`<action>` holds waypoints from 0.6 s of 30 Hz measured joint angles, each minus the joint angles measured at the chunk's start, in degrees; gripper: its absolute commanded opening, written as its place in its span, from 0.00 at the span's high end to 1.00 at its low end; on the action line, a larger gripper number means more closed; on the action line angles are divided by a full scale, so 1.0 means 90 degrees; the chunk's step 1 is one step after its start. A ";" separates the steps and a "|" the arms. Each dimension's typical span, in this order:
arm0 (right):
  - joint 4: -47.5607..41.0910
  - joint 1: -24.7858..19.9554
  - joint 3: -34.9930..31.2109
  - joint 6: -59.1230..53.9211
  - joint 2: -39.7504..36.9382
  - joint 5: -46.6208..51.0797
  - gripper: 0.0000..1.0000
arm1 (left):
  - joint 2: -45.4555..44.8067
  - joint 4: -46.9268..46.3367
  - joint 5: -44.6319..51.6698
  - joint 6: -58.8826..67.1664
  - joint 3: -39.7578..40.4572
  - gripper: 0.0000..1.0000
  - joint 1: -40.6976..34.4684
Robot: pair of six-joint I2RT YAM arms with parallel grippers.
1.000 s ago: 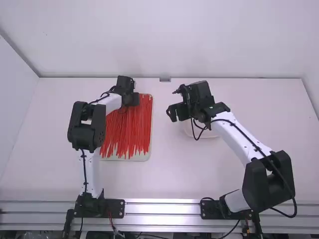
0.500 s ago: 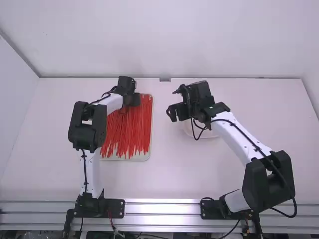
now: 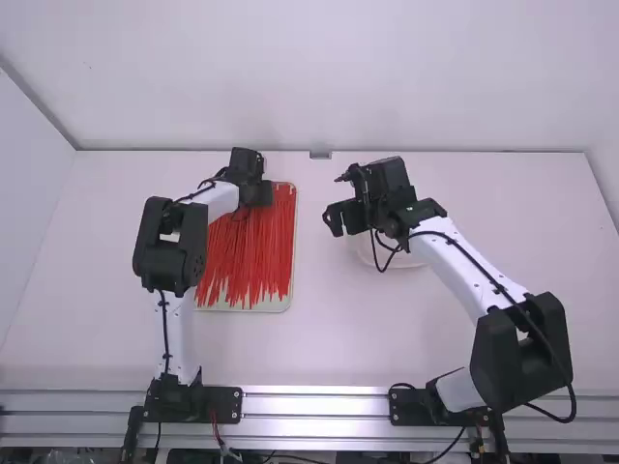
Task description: Fasten the cable tie
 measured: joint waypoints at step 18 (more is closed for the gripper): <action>-0.0027 0.0000 0.0000 0.0002 0.0000 0.0002 0.02 | 0.0000 0.0000 0.0002 0.0024 0.0000 0.98 0.0000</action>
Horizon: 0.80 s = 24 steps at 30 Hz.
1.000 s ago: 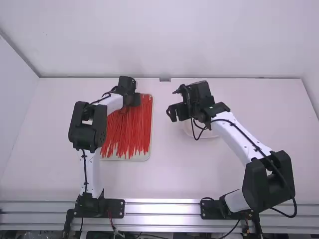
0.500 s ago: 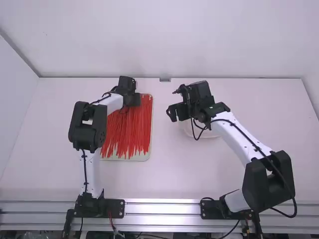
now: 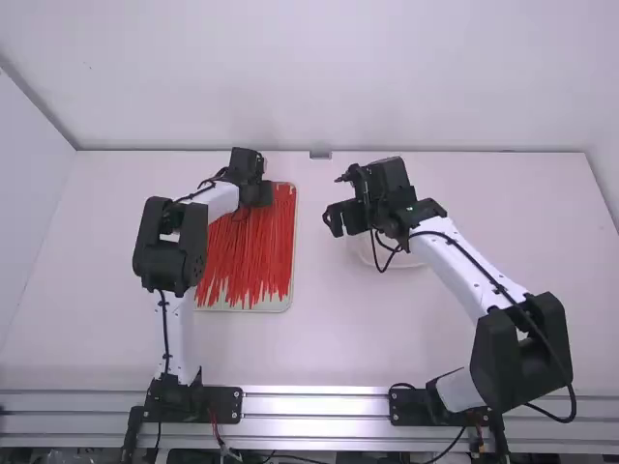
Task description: Fasten the cable tie
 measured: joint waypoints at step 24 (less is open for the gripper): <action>-0.0007 0.0000 0.0000 0.0000 0.0000 0.0000 0.02 | -0.0063 -0.1161 -0.0002 0.0046 0.1105 0.98 0.0024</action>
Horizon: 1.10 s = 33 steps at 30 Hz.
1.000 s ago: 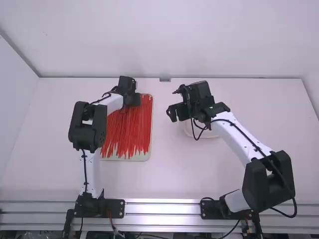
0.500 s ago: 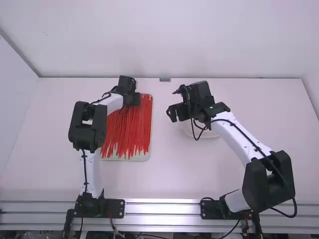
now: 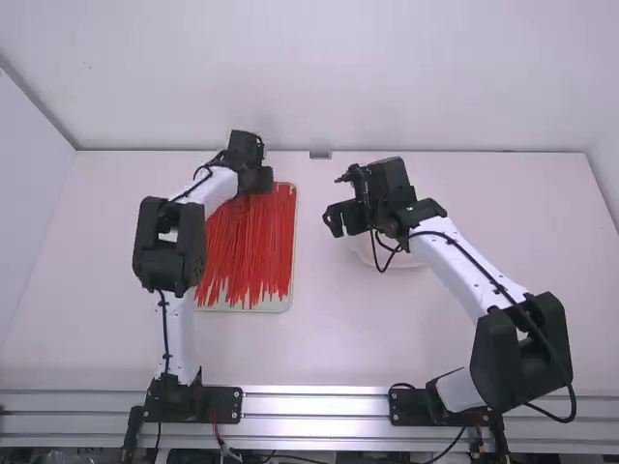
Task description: Fasten the cable tie
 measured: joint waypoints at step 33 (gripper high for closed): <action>0.0986 0.0000 0.0000 0.0022 0.0000 -0.0967 0.01 | -0.3262 -0.1894 0.0000 0.0508 -0.0364 0.98 -0.0260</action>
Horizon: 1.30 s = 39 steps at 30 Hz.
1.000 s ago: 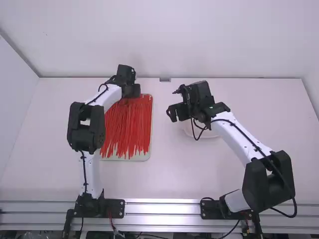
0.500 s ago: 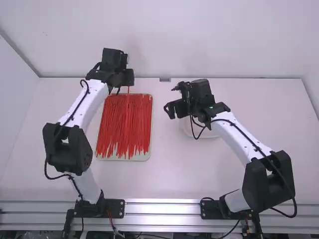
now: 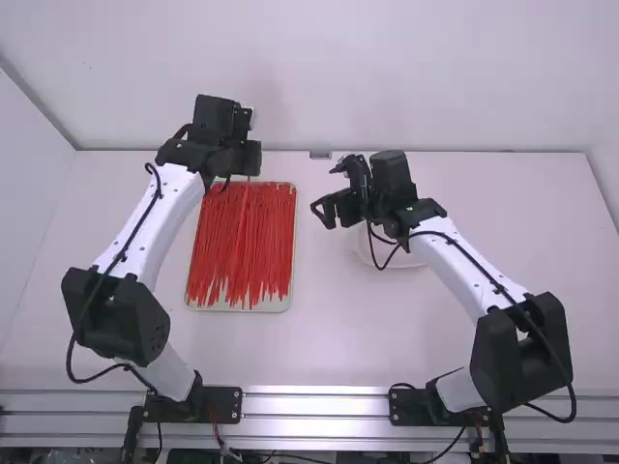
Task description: Fasten the cable tie
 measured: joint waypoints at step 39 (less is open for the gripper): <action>0.1591 0.0000 0.0002 0.1226 0.0000 -0.2633 0.01 | -0.2263 0.6178 0.2276 -0.1671 -0.4080 0.98 -0.0061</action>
